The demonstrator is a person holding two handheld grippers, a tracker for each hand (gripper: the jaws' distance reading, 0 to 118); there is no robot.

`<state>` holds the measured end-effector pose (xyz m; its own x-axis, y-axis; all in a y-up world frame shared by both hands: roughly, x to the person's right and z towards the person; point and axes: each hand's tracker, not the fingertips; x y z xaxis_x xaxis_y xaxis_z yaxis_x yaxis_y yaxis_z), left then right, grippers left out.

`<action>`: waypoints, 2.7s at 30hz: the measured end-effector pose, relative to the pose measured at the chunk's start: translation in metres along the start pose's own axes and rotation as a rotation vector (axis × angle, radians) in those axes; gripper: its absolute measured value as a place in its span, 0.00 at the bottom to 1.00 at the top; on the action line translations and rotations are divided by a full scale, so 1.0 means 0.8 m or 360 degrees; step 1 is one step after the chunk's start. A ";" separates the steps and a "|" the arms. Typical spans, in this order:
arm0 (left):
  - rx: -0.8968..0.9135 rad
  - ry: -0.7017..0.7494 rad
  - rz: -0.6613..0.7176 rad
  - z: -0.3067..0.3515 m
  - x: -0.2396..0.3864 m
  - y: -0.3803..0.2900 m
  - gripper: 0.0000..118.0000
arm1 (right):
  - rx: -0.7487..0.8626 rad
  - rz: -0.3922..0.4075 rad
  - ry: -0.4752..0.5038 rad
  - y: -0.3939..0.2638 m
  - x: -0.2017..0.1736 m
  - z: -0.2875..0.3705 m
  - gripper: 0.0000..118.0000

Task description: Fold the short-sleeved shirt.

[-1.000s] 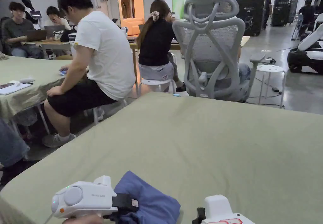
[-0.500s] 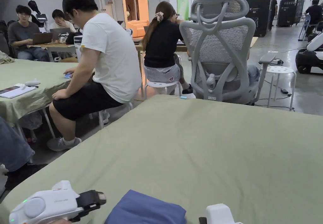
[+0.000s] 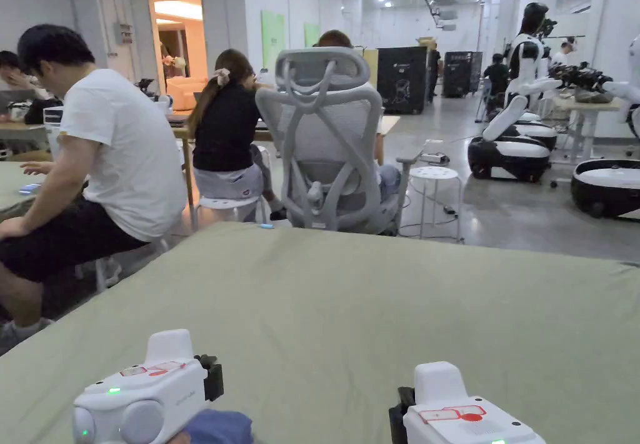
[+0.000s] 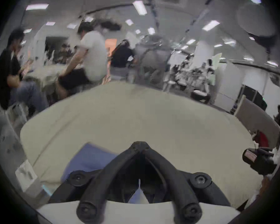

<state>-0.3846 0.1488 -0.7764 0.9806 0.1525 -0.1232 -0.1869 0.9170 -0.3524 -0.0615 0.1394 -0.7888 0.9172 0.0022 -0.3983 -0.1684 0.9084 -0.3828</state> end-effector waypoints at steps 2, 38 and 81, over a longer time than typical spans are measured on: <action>0.0108 -0.0108 -0.0036 0.021 0.069 0.008 0.00 | 0.0059 -0.0025 -0.0107 0.007 0.055 0.041 0.00; 0.0359 -0.0293 -0.0421 0.121 0.350 -0.020 1.00 | 0.0323 -0.0019 -0.0667 -0.020 0.269 0.241 0.99; 0.0373 -0.0256 -0.0340 0.127 0.342 -0.021 1.00 | 0.0450 -0.0299 -0.0891 0.006 0.244 0.267 1.00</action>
<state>-0.1074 0.2125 -0.7102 0.9963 -0.0130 0.0845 0.0240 0.9913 -0.1298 0.1940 0.2332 -0.6903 0.9839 -0.0191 0.1775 0.0443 0.9893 -0.1391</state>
